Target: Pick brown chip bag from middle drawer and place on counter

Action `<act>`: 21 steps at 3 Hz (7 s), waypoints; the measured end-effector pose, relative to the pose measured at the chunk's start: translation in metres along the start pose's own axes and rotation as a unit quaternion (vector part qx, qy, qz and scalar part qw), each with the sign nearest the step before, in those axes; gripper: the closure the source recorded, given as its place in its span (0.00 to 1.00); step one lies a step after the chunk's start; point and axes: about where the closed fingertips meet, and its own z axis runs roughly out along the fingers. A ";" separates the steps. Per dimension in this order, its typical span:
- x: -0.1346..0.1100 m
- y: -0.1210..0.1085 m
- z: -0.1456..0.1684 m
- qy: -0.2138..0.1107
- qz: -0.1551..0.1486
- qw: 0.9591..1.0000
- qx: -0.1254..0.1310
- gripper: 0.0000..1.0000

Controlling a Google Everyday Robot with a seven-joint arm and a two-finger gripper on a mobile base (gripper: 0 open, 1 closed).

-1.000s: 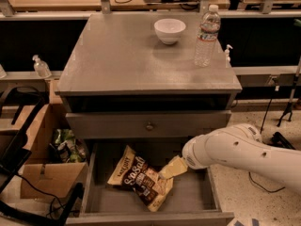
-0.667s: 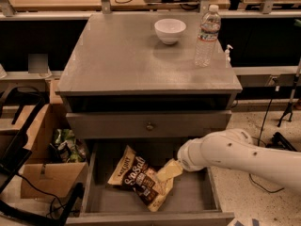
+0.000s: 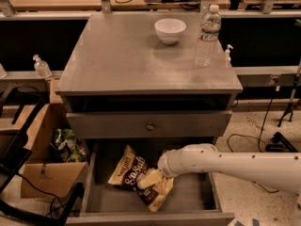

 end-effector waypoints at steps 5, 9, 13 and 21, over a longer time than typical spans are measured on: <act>0.009 0.023 0.115 0.050 -0.019 0.998 -0.040 0.92; -0.070 0.053 -0.034 0.026 -0.064 0.995 -0.078 1.00; -0.252 0.065 -0.291 -0.064 -0.080 0.993 0.062 1.00; -0.538 -0.035 -0.206 -0.100 -0.247 0.964 0.010 0.76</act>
Offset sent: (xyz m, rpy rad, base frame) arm 0.0183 0.0787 -0.1214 -0.1434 0.1060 0.0972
